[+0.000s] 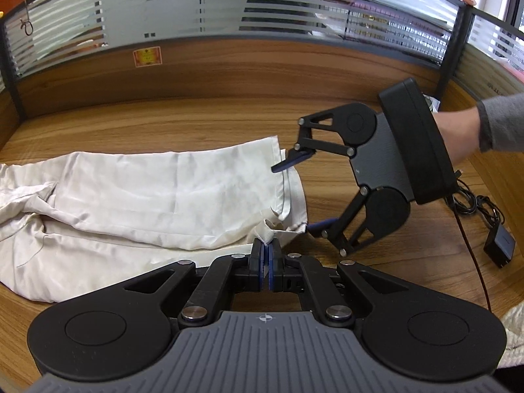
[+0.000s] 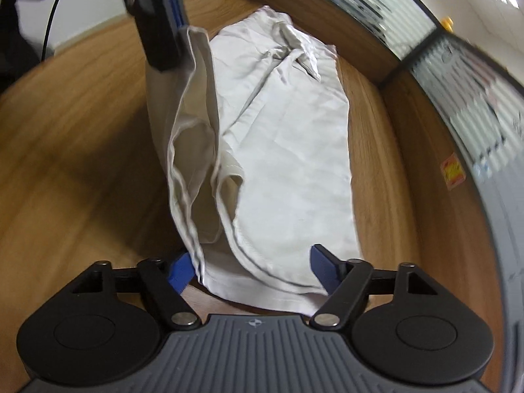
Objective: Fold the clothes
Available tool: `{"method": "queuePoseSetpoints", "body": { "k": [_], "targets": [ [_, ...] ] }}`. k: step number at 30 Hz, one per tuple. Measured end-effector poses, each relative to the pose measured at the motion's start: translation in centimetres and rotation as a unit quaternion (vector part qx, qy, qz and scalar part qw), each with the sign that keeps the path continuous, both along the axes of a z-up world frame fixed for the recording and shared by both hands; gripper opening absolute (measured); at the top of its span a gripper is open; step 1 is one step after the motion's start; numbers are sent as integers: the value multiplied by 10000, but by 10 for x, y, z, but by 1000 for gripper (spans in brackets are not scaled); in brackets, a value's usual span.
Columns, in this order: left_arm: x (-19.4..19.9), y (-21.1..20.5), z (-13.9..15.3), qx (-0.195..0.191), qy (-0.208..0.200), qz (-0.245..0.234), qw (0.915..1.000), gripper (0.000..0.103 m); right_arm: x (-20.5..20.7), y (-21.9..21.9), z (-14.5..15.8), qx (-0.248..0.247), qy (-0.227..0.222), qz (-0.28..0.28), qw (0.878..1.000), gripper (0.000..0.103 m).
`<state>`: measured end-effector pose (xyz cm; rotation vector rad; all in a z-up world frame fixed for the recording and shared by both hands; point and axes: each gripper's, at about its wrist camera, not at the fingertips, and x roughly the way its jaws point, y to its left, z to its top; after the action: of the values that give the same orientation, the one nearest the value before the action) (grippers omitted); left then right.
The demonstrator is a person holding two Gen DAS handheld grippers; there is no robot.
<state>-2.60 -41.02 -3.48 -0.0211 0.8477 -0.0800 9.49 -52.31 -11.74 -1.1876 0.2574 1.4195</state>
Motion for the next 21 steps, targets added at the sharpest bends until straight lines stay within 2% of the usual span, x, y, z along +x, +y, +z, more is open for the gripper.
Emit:
{"method": "queuePoseSetpoints", "body": {
  "k": [1,4,6,9,12,21],
  "targets": [
    [0,0,-1,-9,14,-3,10000,3,1,0,1,-44,-20,119,9999,72],
    [0,1,-2,-52,7,18,10000,3,1,1,3,-183,-40,428,9989,50],
    [-1,1,-3,-101,9,27,9999,3,0,2,5,-287,-2,568,9980,24],
    [-3,2,-5,-155,26,37,9999,3,-4,4,8,-449,53,772,9960,12],
    [-6,5,-7,-191,23,66,9998,3,-8,7,13,-537,54,795,9954,6],
    [-18,23,-2,-196,-359,307,9987,3,-16,27,35,-354,-357,457,9977,4]
  ]
}}
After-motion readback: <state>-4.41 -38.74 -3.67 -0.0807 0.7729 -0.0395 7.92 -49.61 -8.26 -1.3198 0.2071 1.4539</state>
